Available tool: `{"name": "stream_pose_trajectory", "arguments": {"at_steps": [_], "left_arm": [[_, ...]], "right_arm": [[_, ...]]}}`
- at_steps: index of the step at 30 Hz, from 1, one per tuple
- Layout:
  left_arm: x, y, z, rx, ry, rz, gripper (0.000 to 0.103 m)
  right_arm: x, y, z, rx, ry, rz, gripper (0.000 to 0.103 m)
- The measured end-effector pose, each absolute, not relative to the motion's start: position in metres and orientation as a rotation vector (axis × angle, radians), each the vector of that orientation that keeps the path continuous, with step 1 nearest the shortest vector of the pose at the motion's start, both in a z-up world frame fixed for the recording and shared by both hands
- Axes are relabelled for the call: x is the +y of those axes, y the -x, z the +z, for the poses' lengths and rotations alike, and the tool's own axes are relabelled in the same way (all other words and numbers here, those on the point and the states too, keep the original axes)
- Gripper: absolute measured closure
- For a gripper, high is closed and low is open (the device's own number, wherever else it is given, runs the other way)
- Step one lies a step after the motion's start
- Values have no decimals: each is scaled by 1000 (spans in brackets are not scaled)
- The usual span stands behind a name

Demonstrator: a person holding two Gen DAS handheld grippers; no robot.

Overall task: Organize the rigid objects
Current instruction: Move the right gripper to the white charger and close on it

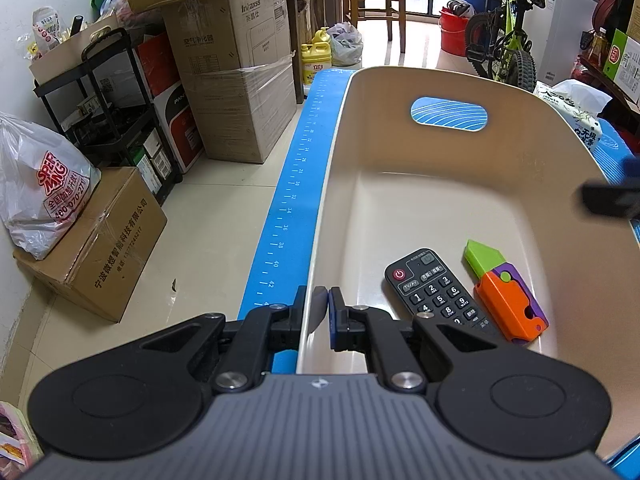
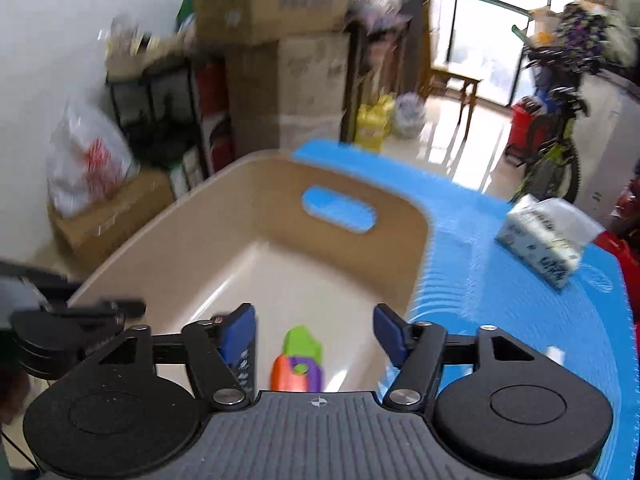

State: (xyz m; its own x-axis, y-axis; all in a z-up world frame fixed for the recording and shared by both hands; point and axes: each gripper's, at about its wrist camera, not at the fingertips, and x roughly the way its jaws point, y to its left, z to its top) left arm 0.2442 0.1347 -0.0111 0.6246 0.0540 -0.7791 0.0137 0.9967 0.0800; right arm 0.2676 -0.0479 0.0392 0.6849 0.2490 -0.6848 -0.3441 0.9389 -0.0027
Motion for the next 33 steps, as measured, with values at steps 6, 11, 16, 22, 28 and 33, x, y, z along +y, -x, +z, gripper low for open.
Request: {"name": "stream_pose_trajectory", "arguments": {"at_steps": [6, 11, 16, 22, 28, 33], "left_arm": [[135, -244, -11, 896, -81, 23, 92], [135, -244, -11, 896, -82, 23, 92], [135, -244, -11, 896, -81, 23, 92], [134, -244, -11, 896, -82, 24, 92], [134, -244, -11, 897, -82, 24, 92], [134, -244, -11, 897, -82, 23, 92]], "right_arm": [[-98, -259, 59, 660, 92, 217, 21], [-124, -261, 39, 664, 151, 85, 15], [-132, -270, 1, 720, 218, 12, 15], [-133, -281, -33, 755, 258, -35, 15], [-128, -289, -58, 778, 284, -77, 16], [-125, -298, -68, 793, 280, -102, 17]]}}
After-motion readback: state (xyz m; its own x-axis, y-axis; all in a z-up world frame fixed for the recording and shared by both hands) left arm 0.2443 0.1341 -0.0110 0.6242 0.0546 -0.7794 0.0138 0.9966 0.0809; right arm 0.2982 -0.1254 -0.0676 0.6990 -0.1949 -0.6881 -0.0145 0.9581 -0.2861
